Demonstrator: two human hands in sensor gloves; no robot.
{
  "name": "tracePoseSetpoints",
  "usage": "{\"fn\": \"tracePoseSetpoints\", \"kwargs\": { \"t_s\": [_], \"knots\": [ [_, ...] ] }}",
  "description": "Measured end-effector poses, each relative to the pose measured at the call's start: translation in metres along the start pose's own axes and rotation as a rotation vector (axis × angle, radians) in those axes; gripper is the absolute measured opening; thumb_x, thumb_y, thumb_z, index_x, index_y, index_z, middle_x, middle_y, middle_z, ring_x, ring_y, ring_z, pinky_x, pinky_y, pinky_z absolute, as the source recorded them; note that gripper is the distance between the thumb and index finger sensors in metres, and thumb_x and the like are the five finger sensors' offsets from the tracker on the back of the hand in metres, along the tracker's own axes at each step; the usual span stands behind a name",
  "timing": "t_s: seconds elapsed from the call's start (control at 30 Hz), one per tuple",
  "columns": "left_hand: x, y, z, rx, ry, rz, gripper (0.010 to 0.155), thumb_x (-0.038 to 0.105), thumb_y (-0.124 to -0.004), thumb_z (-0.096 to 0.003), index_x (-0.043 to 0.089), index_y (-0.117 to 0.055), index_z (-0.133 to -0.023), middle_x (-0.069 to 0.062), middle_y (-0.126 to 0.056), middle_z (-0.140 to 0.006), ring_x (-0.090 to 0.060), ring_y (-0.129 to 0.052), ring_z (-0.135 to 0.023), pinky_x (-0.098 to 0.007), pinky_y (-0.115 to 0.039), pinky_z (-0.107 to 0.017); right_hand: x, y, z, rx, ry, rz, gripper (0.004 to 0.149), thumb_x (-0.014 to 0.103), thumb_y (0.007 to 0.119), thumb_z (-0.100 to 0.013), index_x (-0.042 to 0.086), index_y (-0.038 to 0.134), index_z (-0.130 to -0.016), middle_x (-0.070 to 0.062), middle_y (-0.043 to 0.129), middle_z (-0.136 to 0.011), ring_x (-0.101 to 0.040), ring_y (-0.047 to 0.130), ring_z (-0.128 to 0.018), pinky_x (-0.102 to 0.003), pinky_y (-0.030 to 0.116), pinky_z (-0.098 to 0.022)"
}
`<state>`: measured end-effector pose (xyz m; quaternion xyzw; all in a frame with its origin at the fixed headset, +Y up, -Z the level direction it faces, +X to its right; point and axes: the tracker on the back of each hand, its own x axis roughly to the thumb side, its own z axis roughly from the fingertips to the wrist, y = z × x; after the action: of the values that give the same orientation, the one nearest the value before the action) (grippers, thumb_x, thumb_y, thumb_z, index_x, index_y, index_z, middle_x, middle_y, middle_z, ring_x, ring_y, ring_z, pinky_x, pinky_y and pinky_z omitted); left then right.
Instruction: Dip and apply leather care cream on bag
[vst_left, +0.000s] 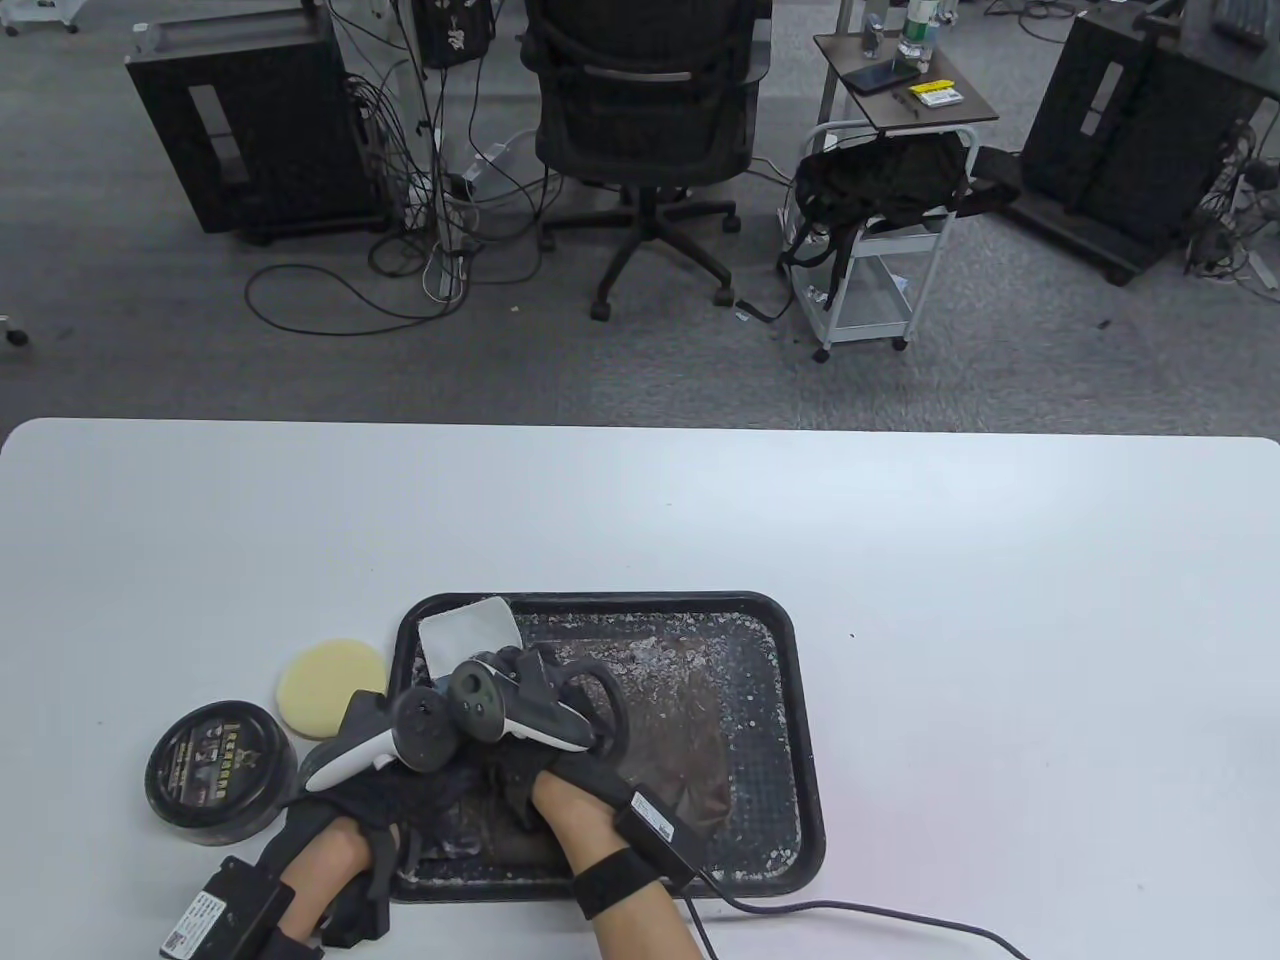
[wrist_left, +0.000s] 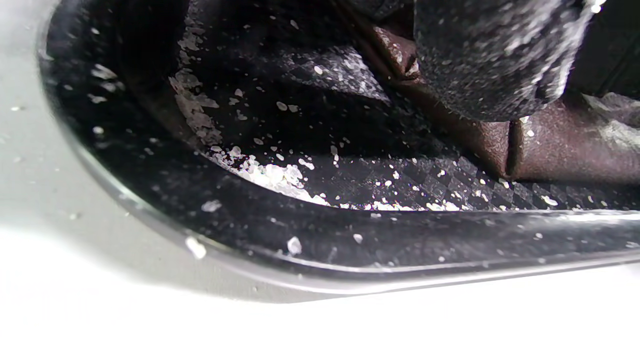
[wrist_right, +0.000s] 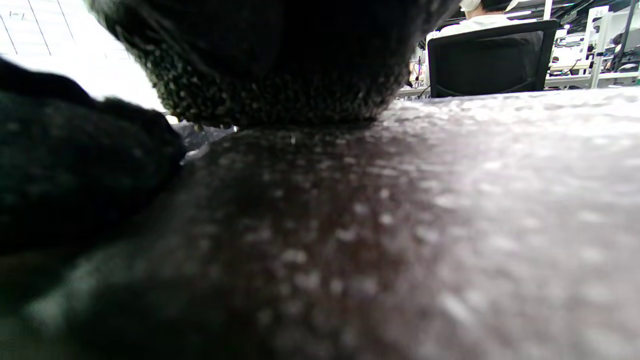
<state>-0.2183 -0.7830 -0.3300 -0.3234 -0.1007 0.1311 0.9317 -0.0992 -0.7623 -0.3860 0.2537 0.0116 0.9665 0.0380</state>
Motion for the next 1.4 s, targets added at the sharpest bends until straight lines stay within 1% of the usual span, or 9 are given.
{"fn": "tracePoseSetpoints", "kwargs": {
  "t_s": [0.27, 0.43, 0.57, 0.73, 0.83, 1.0, 1.1, 1.23, 1.4],
  "knots": [
    [-0.001, -0.001, 0.000, 0.001, -0.004, 0.014, 0.079, 0.056, -0.084, -0.0316, 0.041, -0.042, -0.097, 0.015, -0.022, -0.108, -0.015, -0.016, -0.106, -0.057, -0.008, -0.074, -0.009, -0.002, 0.006, 0.005, 0.020, 0.140, 0.053, 0.022, 0.076, -0.041, 0.032, 0.076, -0.092, 0.003, 0.075, -0.103, -0.027, 0.074, -0.096, -0.050, 0.056, -0.072],
    [-0.002, -0.001, 0.000, 0.001, -0.001, 0.010, 0.079, 0.056, -0.084, -0.0317, 0.041, -0.042, -0.097, 0.015, -0.021, -0.108, -0.015, -0.015, -0.106, -0.057, -0.008, -0.074, -0.026, -0.003, 0.013, 0.015, 0.072, 0.166, 0.053, 0.022, 0.076, -0.040, 0.032, 0.075, -0.093, 0.002, 0.074, -0.102, -0.027, 0.075, -0.095, -0.050, 0.057, -0.071],
    [-0.002, -0.001, 0.000, 0.001, -0.001, 0.009, 0.079, 0.056, -0.084, -0.0319, 0.041, -0.042, -0.097, 0.015, -0.022, -0.108, -0.015, -0.015, -0.106, -0.057, -0.008, -0.074, -0.045, -0.003, 0.019, 0.047, 0.129, 0.172, 0.053, 0.021, 0.076, -0.040, 0.031, 0.075, -0.093, 0.001, 0.075, -0.102, -0.028, 0.076, -0.095, -0.051, 0.057, -0.071],
    [-0.002, -0.001, 0.000, -0.001, 0.000, 0.009, 0.079, 0.056, -0.084, -0.0319, 0.041, -0.042, -0.097, 0.015, -0.021, -0.108, -0.016, -0.015, -0.106, -0.057, -0.008, -0.074, -0.061, -0.004, 0.026, 0.058, 0.165, 0.226, 0.053, 0.021, 0.076, -0.040, 0.032, 0.075, -0.093, 0.002, 0.075, -0.102, -0.028, 0.075, -0.096, -0.051, 0.056, -0.071],
    [-0.002, -0.001, 0.000, -0.002, 0.002, 0.007, 0.079, 0.056, -0.083, -0.0319, 0.041, -0.041, -0.097, 0.015, -0.021, -0.108, -0.016, -0.016, -0.106, -0.057, -0.008, -0.074, -0.070, -0.007, 0.029, 0.064, 0.195, 0.243, 0.053, 0.021, 0.076, -0.040, 0.032, 0.076, -0.092, 0.002, 0.075, -0.102, -0.027, 0.074, -0.096, -0.051, 0.055, -0.072],
    [-0.002, -0.002, 0.000, -0.004, 0.005, 0.004, 0.079, 0.056, -0.083, -0.0321, 0.041, -0.040, -0.097, 0.015, -0.021, -0.108, -0.016, -0.016, -0.107, -0.057, -0.008, -0.074, -0.081, -0.014, 0.034, 0.064, 0.267, 0.219, 0.053, 0.018, 0.077, -0.040, 0.029, 0.078, -0.091, -0.001, 0.075, -0.102, -0.031, 0.072, -0.096, -0.054, 0.055, -0.071],
    [-0.002, -0.001, 0.001, 0.005, 0.005, 0.001, 0.079, 0.056, -0.083, -0.0322, 0.042, -0.041, -0.097, 0.015, -0.022, -0.108, -0.016, -0.017, -0.107, -0.057, -0.009, -0.074, -0.092, -0.018, 0.039, 0.087, 0.305, 0.286, 0.053, 0.021, 0.076, -0.040, 0.032, 0.075, -0.092, 0.002, 0.073, -0.103, -0.028, 0.072, -0.096, -0.053, 0.056, -0.071],
    [-0.002, -0.002, 0.001, 0.010, 0.007, -0.003, 0.078, 0.056, -0.083, -0.0322, 0.041, -0.041, -0.097, 0.014, -0.023, -0.108, -0.016, -0.017, -0.107, -0.057, -0.010, -0.075, -0.112, -0.024, 0.047, 0.096, 0.397, 0.218, 0.053, 0.021, 0.076, -0.040, 0.031, 0.075, -0.092, 0.001, 0.074, -0.102, -0.030, 0.073, -0.096, -0.054, 0.056, -0.071],
    [-0.002, -0.002, 0.001, 0.016, 0.007, -0.002, 0.078, 0.056, -0.082, -0.0324, 0.041, -0.042, -0.097, 0.014, -0.023, -0.108, -0.016, -0.018, -0.107, -0.057, -0.010, -0.075, -0.138, -0.027, 0.058, 0.105, 0.465, 0.164, 0.053, 0.020, 0.076, -0.040, 0.031, 0.075, -0.092, 0.001, 0.073, -0.103, -0.029, 0.072, -0.097, -0.054, 0.054, -0.071]
  ]
}}
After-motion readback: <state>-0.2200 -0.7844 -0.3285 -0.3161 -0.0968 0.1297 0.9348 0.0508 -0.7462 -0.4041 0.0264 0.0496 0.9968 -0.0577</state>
